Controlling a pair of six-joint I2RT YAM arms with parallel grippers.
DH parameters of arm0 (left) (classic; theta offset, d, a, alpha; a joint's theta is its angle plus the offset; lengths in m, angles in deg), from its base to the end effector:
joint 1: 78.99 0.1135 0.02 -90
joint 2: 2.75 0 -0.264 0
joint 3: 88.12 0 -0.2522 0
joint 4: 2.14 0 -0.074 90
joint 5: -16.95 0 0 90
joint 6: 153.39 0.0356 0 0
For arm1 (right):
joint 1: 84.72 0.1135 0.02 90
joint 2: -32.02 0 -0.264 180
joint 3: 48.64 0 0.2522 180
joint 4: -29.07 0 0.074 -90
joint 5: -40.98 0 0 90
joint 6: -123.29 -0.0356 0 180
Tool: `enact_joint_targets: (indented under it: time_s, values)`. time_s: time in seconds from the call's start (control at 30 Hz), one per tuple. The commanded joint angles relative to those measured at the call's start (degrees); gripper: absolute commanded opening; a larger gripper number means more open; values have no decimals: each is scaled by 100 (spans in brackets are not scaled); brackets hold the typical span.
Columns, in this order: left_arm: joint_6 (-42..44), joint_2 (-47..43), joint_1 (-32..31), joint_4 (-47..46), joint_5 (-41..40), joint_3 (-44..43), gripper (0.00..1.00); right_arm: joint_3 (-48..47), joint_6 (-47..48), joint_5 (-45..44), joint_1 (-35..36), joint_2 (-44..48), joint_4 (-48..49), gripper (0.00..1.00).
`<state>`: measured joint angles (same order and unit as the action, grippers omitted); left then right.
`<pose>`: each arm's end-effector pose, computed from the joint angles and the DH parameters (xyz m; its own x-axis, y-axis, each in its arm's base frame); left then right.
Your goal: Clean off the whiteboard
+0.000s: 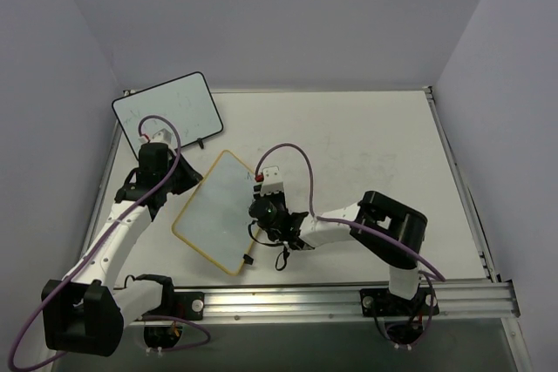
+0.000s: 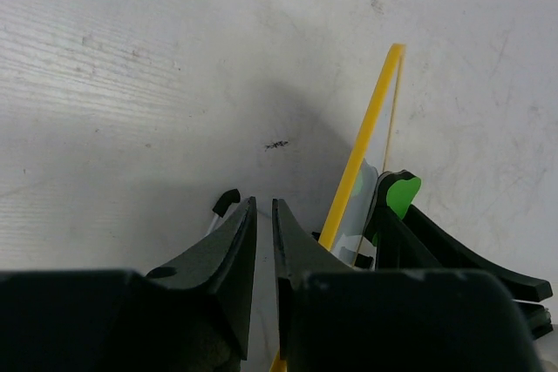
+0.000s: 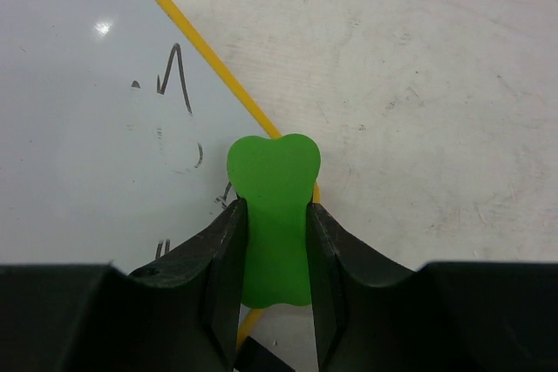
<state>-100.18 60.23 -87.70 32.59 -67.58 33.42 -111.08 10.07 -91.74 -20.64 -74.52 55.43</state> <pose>0.2330 -0.0391 0.2596 -0.6348 -0.5059 -0.5840 -0.1954 0.8364 -0.5121 0.1842 0.3237 0.1605 -0.2716 0.1039 -0.9568 -0.2952 0.9373 0.1855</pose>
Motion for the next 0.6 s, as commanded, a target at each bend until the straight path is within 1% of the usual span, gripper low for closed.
enact_joint_targets:
  time_s: [0.0, 0.2, 0.4, 0.47, 0.5, 0.57]
  values:
    - [67, -31, -34, 47, 94, -29, 21, -141, 72, 36, 307, -148, -400, 0]
    - [59, -31, -34, 39, 103, -29, 21, -229, 72, -35, 518, -86, -522, 0]
    - [50, -49, -34, 38, 138, -38, 22, -440, 230, 115, 483, -86, -566, 0]
    - [50, -58, -34, 47, 129, -47, 26, -606, 309, 194, 457, -95, -619, 0]
    - [41, -58, -34, 56, 129, -55, 30, -677, 379, 211, 439, -95, -654, 0]
    - [41, -67, -34, 65, 120, -73, 36, -834, 450, 264, 404, -69, -716, 0]
